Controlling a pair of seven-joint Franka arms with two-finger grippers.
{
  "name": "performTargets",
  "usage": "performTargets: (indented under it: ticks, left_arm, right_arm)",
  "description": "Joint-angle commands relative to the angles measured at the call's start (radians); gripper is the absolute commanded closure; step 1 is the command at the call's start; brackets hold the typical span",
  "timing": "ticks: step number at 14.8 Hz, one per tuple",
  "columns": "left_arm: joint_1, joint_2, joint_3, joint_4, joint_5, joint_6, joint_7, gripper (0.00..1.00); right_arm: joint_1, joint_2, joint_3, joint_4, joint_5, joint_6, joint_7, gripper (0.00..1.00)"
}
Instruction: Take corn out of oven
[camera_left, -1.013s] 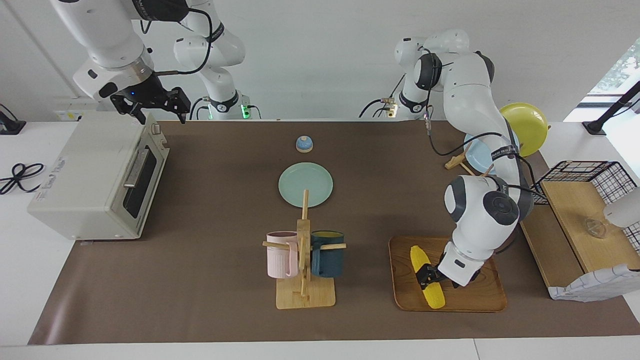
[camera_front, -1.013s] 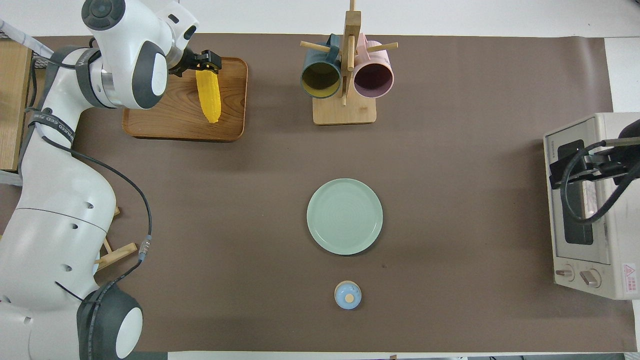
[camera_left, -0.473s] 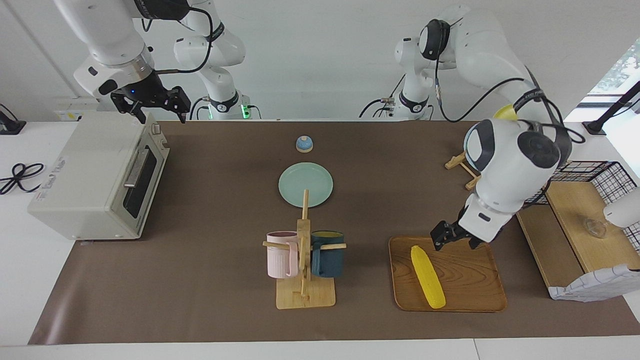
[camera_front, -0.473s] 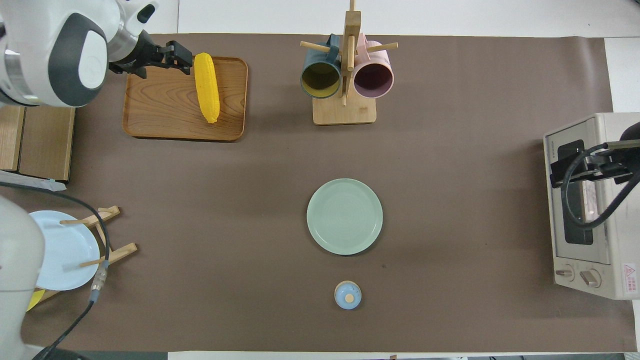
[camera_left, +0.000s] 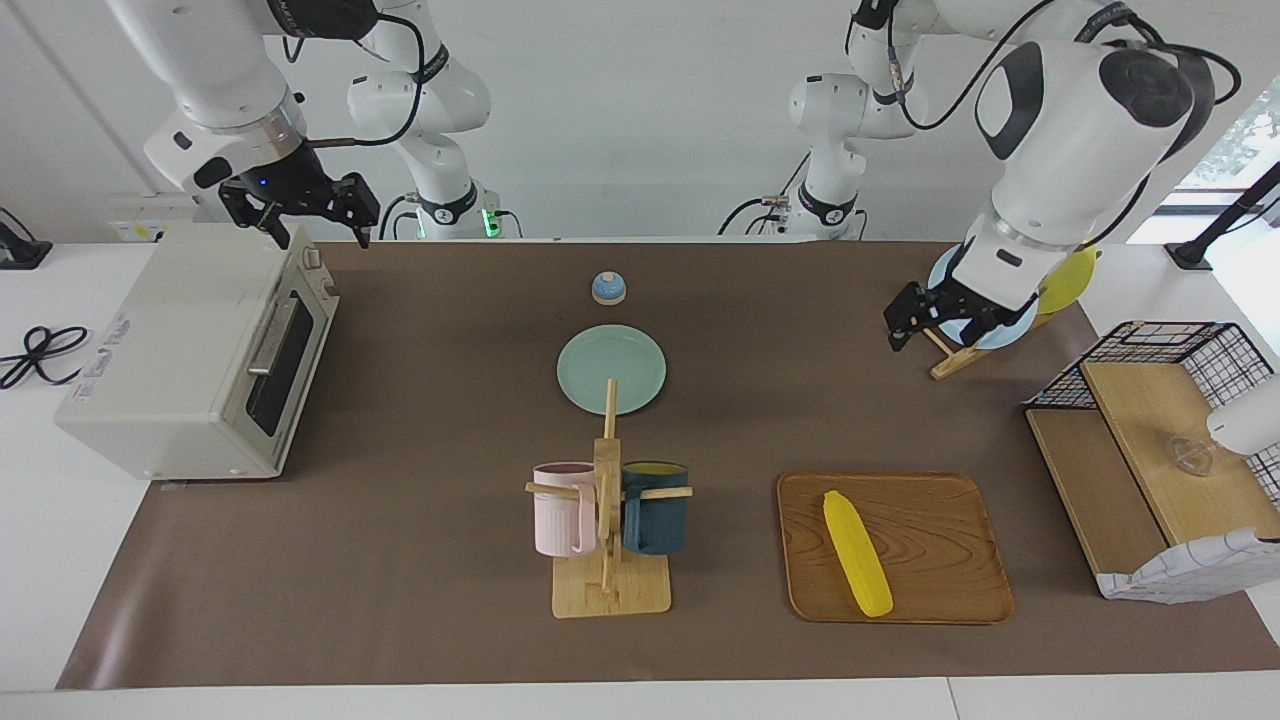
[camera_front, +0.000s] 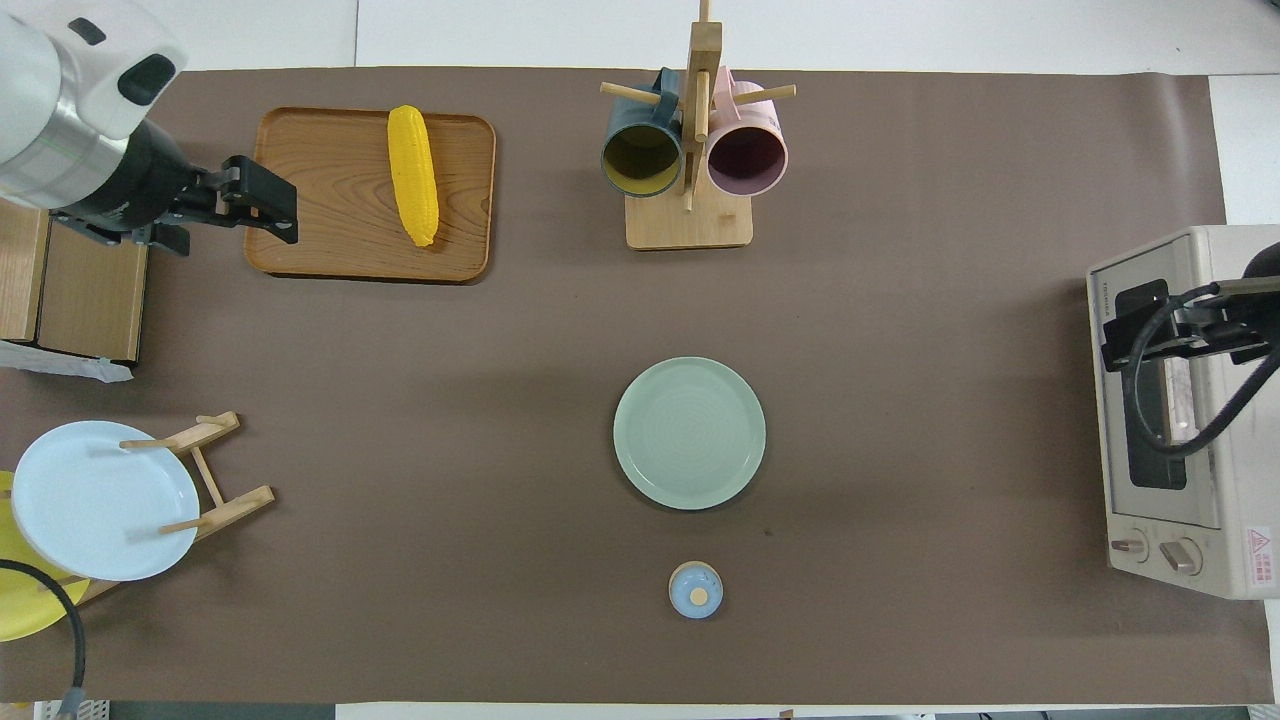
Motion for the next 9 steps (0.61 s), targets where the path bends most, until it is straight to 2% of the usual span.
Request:
performTargets:
  ticks: [1,5,7,9]
  left_arm:
    - [-0.017,-0.096,0.005,-0.078,0.019,-0.074,-0.065,0.0]
    - [0.021,-0.188,-0.038,-0.194,0.019,-0.108,-0.076,0.0]
    - [0.068,-0.214,-0.099,-0.254,0.019,-0.099,-0.074,0.0]
    - [0.072,-0.211,-0.101,-0.253,0.018,-0.085,-0.071,0.0]
  right_arm:
    - [-0.013,-0.014,0.005,-0.008,0.001,0.016,0.015,0.0]
    - [-0.013,-0.012,0.005,-0.007,-0.006,0.016,0.016,0.0]
    - [-0.016,-0.012,0.003,-0.007,-0.003,0.016,0.018,0.0]
    - [-0.017,-0.012,0.003,-0.007,0.004,0.02,0.018,0.0]
